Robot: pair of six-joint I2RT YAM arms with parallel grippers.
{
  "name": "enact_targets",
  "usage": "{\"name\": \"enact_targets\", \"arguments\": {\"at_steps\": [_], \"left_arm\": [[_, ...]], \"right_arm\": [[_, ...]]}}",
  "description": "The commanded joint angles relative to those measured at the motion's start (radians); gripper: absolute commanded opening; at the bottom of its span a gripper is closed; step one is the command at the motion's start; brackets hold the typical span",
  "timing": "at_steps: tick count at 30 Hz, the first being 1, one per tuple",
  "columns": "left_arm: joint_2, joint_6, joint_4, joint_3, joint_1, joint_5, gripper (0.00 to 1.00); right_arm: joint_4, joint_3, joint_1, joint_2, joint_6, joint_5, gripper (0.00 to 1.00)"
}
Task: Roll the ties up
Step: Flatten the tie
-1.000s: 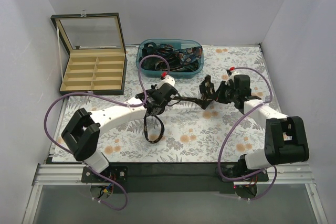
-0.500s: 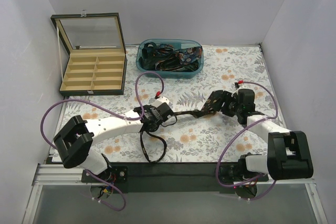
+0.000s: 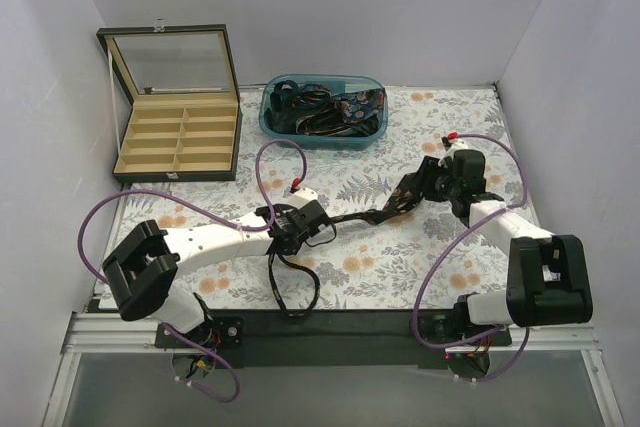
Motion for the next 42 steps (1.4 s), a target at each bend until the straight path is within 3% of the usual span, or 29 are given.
{"name": "enact_targets", "arguments": {"at_steps": [1,12,19,23,27,29,31,32,33,36,37,42], "left_arm": [[-0.031,-0.028,0.012,-0.005,-0.001,0.005,0.11],[-0.026,0.009,0.079,-0.02,-0.001,-0.01,0.16],[0.107,0.237,0.245,0.11,0.103,0.015,0.17],[0.218,0.439,0.361,0.225,0.123,0.046,0.17],[0.247,0.491,0.357,0.316,0.12,0.117,0.2],[0.195,0.472,0.342,0.305,0.116,0.143,0.24],[0.144,0.393,0.311,0.29,0.116,0.164,0.36],[0.117,0.357,0.284,0.261,0.116,0.181,0.44],[0.051,0.322,0.268,0.244,0.116,0.195,0.67],[-0.068,0.138,0.196,0.171,0.116,0.236,0.88],[-0.095,0.036,0.158,0.134,0.12,0.262,0.89],[-0.201,-0.202,0.063,0.002,0.132,0.265,0.87]], "right_arm": [[0.006,0.044,0.001,0.055,-0.015,-0.086,0.46],[0.027,0.049,-0.029,0.233,0.122,-0.079,0.37],[0.047,0.118,-0.201,0.334,0.222,-0.06,0.38],[0.049,0.164,-0.257,0.371,0.239,-0.04,0.4],[0.049,0.187,-0.272,0.335,0.193,-0.025,0.42],[0.047,0.181,-0.27,0.28,0.153,-0.028,0.45],[0.032,0.172,-0.266,0.236,0.125,-0.019,0.48],[0.02,0.155,-0.263,0.188,0.101,-0.011,0.49],[0.013,0.147,-0.254,0.163,0.088,0.002,0.52],[-0.013,0.121,-0.229,0.074,0.049,0.003,0.55],[-0.029,0.112,-0.202,0.033,0.038,0.001,0.57],[-0.06,0.098,-0.068,-0.066,-0.03,0.002,0.6]]}}
